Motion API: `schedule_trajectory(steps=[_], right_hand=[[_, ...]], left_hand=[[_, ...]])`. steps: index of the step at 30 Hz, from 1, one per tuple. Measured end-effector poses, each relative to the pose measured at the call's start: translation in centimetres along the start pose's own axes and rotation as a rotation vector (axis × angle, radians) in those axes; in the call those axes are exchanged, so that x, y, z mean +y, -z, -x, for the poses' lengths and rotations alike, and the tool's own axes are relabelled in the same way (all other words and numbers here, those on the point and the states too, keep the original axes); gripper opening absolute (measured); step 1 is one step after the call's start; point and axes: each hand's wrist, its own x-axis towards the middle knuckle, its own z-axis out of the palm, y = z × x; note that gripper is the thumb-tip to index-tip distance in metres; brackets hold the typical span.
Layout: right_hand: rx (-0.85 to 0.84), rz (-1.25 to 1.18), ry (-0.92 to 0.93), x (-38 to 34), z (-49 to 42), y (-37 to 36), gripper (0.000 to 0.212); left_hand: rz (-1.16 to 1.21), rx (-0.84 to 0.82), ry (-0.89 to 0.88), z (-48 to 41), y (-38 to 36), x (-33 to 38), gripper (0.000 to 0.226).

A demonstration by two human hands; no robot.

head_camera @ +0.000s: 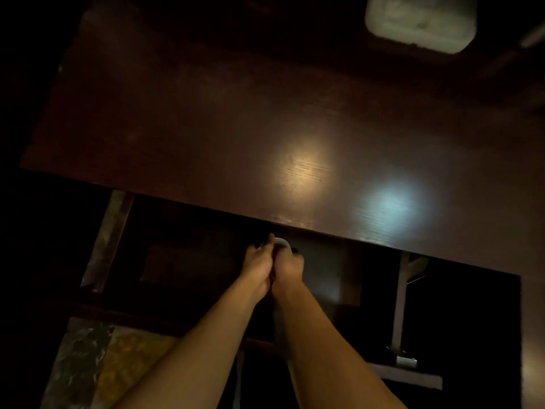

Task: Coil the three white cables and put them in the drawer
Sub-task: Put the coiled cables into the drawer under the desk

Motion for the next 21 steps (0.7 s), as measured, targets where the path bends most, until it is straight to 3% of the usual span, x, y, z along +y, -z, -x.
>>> schedule_trajectory(steps=[5,11,15,21], right_hand=[[0.030,0.197,0.145,2.8,-3.7,-1.1,0.037],[0.037,0.538,0.238,1.6,-3.4,-0.2,0.033],[0.017,0.792,0.299,1.9,-3.3,0.1,0.040],[0.014,0.870,0.275,1.2,-2.0,1.0,0.046]], left_hand=[[-0.238,0.037,-0.014,-3.7,0.2,-1.3,0.052],[-0.540,0.065,-0.046,-6.6,1.5,-2.4,0.040],[-0.616,0.042,-0.097,-7.5,2.1,-2.8,0.051],[-0.769,-0.003,-0.100,-4.3,2.8,-0.5,0.041]])
